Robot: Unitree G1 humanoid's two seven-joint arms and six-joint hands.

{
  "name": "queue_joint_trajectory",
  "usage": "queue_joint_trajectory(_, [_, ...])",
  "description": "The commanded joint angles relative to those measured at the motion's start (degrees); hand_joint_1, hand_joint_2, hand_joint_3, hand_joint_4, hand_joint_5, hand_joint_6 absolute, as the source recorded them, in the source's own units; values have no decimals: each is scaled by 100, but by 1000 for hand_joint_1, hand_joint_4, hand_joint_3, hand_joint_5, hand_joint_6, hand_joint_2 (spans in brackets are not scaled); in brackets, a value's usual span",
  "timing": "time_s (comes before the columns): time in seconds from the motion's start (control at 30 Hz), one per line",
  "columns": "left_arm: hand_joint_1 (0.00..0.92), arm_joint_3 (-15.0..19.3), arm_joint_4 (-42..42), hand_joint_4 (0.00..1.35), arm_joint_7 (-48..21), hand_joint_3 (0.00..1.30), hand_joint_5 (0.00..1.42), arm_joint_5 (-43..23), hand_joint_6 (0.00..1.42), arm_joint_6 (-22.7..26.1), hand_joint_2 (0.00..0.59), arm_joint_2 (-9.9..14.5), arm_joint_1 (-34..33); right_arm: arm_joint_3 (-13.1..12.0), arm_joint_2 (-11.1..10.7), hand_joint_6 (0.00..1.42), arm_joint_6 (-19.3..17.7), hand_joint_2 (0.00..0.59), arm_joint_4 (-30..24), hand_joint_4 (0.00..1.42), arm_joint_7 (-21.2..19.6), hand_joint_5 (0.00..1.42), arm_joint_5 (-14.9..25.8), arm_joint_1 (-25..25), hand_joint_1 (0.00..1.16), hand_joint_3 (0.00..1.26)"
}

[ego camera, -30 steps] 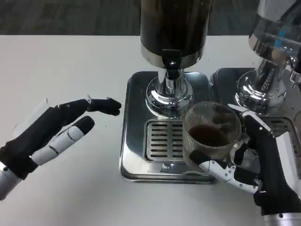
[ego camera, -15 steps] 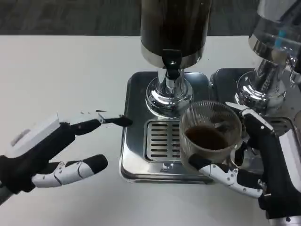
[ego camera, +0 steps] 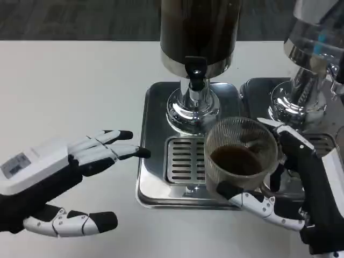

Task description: Grasp the cup under the faucet to collect the drink, then remove the cup.

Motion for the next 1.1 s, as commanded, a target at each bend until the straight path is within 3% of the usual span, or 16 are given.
queue_joint_trajectory(0.03, [0,-103,43,38,165,137,20,90,41,-252,164,225,47,-58,20,1206,-86,167,-309,687,29,884,198,38,886,601])
queue_joint_trajectory(0.67, [0,-483,-217,0,339,84,0,-80,9,-697,162,733,343,-142,33,1223,-114,155,-484,704,162,895,254,175,893,616])
queue_joint_trajectory(1.1, [0,-598,-378,0,488,91,0,-175,7,-685,158,864,476,-152,51,1257,-111,145,-599,707,173,895,286,253,924,631])
